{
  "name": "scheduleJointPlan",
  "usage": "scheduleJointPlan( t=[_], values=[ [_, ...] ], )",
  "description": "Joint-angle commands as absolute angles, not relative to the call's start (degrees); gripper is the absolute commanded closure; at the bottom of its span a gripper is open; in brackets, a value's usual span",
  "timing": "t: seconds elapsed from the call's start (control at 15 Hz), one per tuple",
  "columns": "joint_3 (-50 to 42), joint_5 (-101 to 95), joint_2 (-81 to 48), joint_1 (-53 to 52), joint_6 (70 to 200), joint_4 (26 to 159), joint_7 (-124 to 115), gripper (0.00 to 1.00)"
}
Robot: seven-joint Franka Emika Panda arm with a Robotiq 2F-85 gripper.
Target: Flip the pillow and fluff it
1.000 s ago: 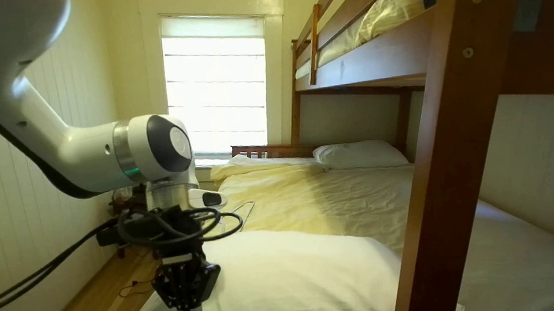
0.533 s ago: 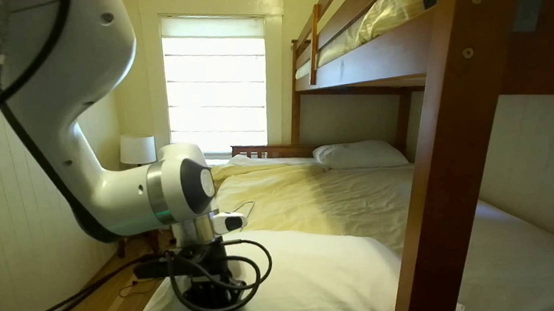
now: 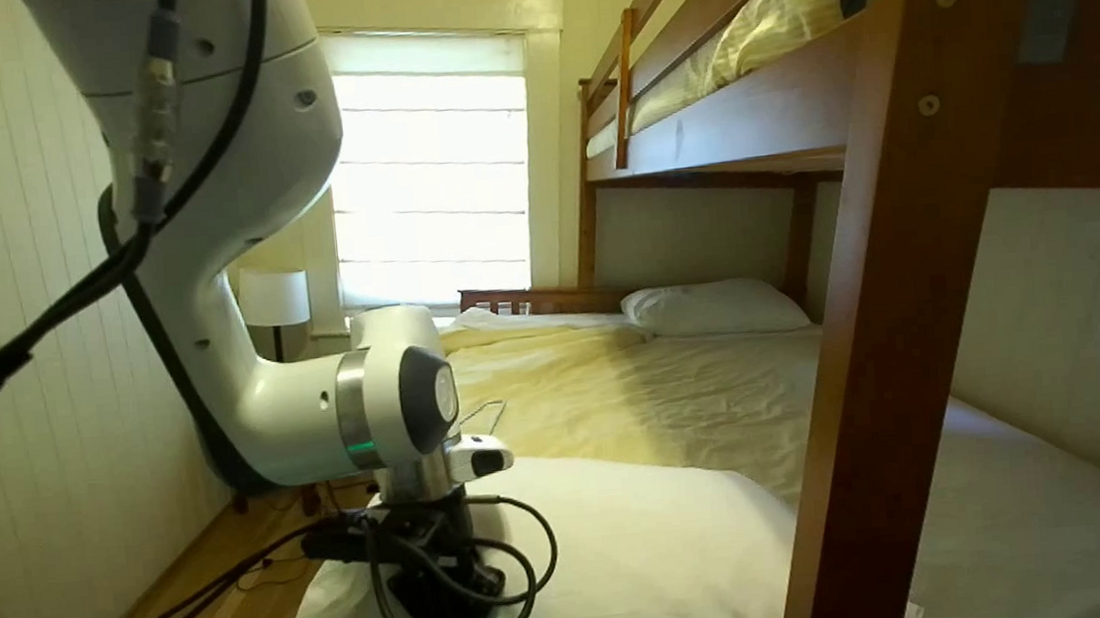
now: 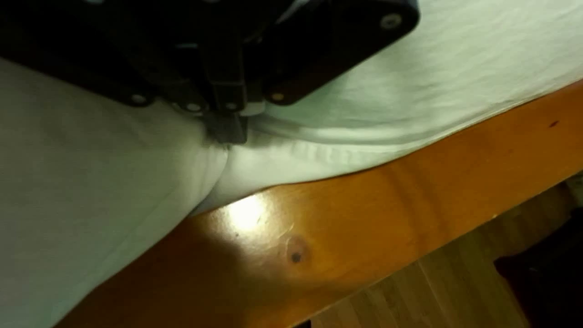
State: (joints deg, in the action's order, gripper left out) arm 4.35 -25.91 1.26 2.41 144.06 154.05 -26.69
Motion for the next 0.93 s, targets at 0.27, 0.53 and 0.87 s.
scheduleJointPlan(
  t=[0.27,0.53,0.87],
  values=[
    [2.05,-52.89,-10.34,0.88,145.8,140.65,-53.89,1.0],
    [-0.09,-59.47,-19.01,-2.05,145.83,131.81,-69.29,1.0],
    [-1.25,-60.68,-29.06,-5.23,143.97,129.89,-78.65,1.0]
  ],
)
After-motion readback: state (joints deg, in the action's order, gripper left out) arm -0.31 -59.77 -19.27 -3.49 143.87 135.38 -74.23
